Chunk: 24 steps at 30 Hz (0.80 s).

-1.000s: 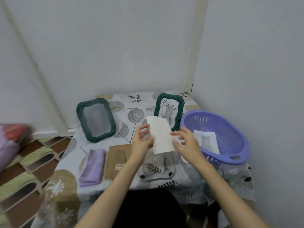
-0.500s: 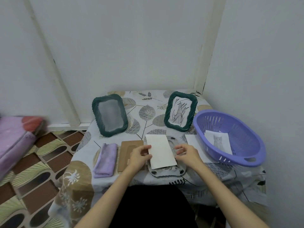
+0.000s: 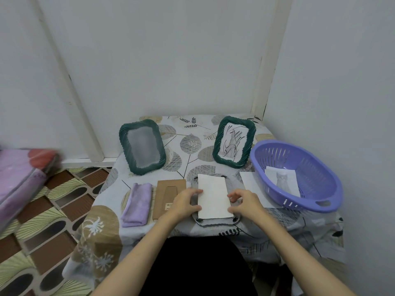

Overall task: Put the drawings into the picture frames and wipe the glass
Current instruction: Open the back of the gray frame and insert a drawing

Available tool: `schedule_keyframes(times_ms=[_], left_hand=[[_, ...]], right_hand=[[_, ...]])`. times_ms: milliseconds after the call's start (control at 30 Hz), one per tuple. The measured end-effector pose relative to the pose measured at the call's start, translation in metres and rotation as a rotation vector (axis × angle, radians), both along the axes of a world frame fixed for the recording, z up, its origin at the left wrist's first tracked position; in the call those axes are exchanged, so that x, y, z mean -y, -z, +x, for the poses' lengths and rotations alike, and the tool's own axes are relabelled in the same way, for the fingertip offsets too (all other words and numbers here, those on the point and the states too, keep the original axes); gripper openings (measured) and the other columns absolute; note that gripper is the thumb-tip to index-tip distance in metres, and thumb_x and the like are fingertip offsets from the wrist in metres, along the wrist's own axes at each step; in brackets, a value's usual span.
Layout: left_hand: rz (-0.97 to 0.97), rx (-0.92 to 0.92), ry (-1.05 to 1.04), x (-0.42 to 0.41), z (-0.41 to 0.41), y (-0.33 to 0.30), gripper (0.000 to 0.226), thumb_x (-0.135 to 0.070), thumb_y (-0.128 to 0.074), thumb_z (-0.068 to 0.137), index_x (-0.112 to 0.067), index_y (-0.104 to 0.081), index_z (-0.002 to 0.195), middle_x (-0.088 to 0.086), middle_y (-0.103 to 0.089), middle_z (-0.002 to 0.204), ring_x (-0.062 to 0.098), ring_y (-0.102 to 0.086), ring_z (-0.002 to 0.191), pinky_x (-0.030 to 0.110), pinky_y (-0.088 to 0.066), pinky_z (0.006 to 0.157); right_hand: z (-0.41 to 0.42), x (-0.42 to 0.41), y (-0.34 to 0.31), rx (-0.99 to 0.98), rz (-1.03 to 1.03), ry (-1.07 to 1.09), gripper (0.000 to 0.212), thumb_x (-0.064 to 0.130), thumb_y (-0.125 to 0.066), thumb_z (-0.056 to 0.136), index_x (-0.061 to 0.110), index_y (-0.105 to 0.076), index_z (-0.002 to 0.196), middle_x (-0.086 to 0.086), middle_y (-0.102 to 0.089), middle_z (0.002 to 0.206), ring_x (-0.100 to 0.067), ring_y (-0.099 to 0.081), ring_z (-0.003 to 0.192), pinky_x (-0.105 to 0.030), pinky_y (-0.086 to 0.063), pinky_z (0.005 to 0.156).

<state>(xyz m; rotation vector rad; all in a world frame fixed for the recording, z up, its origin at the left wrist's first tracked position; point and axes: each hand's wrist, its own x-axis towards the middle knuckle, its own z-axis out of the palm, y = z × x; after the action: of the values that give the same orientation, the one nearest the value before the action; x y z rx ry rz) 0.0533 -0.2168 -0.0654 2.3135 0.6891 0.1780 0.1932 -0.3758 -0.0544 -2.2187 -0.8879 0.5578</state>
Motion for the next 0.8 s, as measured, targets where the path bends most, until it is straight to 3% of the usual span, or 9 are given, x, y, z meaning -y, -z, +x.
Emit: schedule_keyframes(times_ms=[100, 267, 400, 500, 600, 700, 800], left_hand=[[0.025, -0.001, 0.002, 0.001, -0.002, 0.001, 0.056, -0.011, -0.068, 0.079, -0.013, -0.048, 0.131, 0.008, -0.051, 0.133, 0.025, -0.049, 0.119, 0.028, -0.036, 0.098], [0.004, -0.008, 0.012, 0.002, -0.007, 0.004, 0.052, -0.017, -0.068, 0.081, -0.007, -0.050, 0.129, 0.007, -0.050, 0.136, 0.019, -0.045, 0.125, 0.018, -0.029, 0.098], [0.037, -0.044, 0.068, 0.001, -0.009, 0.005, 0.049, -0.017, -0.070, 0.080, -0.004, -0.055, 0.125, 0.009, -0.047, 0.139, 0.018, -0.045, 0.127, 0.016, -0.028, 0.098], [0.058, -0.059, 0.091, 0.000, -0.009, 0.005, 0.050, -0.020, -0.069, 0.081, -0.004, -0.054, 0.125, 0.009, -0.046, 0.140, 0.018, -0.045, 0.127, 0.016, -0.027, 0.100], [0.062, -0.005, 0.051, 0.001, -0.008, 0.003, 0.058, -0.025, -0.066, 0.084, -0.008, -0.043, 0.134, 0.007, -0.043, 0.142, 0.019, -0.041, 0.130, 0.020, -0.027, 0.103], [0.092, -0.004, 0.051, -0.001, -0.001, -0.001, 0.062, -0.033, -0.060, 0.087, -0.011, -0.036, 0.139, 0.006, -0.035, 0.148, 0.018, -0.032, 0.137, 0.025, -0.022, 0.111], [0.199, -0.144, 0.111, -0.004, 0.008, 0.001, 0.065, -0.042, -0.051, 0.090, -0.013, -0.028, 0.144, 0.005, -0.020, 0.155, 0.020, -0.018, 0.143, 0.029, -0.014, 0.116]], right_hand=[[-0.002, 0.001, 0.003, 0.035, -0.008, -0.005, 0.039, 0.005, -0.075, 0.067, 0.012, -0.066, 0.105, -0.003, -0.067, 0.098, -0.011, -0.056, 0.087, -0.012, -0.034, 0.071], [-0.004, 0.004, 0.003, 0.053, 0.014, -0.016, 0.039, 0.005, -0.074, 0.070, 0.008, -0.066, 0.108, -0.005, -0.068, 0.107, -0.009, -0.051, 0.085, -0.008, -0.030, 0.065], [-0.001, 0.004, 0.004, 0.059, 0.023, -0.042, 0.039, 0.004, -0.073, 0.070, 0.008, -0.065, 0.109, -0.006, -0.068, 0.108, 0.004, -0.046, 0.069, -0.005, -0.033, 0.058], [0.002, 0.003, 0.005, 0.064, 0.013, -0.063, 0.040, 0.003, -0.074, 0.070, 0.007, -0.065, 0.109, -0.007, -0.068, 0.108, 0.007, -0.044, 0.065, -0.009, -0.031, 0.062], [0.006, -0.001, 0.002, 0.098, 0.019, -0.024, 0.037, 0.009, -0.071, 0.074, 0.010, -0.064, 0.110, -0.006, -0.066, 0.111, -0.008, -0.050, 0.081, -0.013, -0.033, 0.071], [0.009, -0.009, 0.002, 0.154, 0.054, 0.001, 0.035, 0.017, -0.065, 0.081, 0.012, -0.061, 0.115, -0.007, -0.061, 0.121, -0.018, -0.054, 0.104, -0.025, -0.039, 0.091], [0.009, -0.019, 0.003, 0.222, -0.060, -0.071, 0.041, 0.027, -0.056, 0.088, 0.019, -0.051, 0.128, 0.000, -0.045, 0.141, -0.027, -0.038, 0.126, -0.036, -0.033, 0.104]])
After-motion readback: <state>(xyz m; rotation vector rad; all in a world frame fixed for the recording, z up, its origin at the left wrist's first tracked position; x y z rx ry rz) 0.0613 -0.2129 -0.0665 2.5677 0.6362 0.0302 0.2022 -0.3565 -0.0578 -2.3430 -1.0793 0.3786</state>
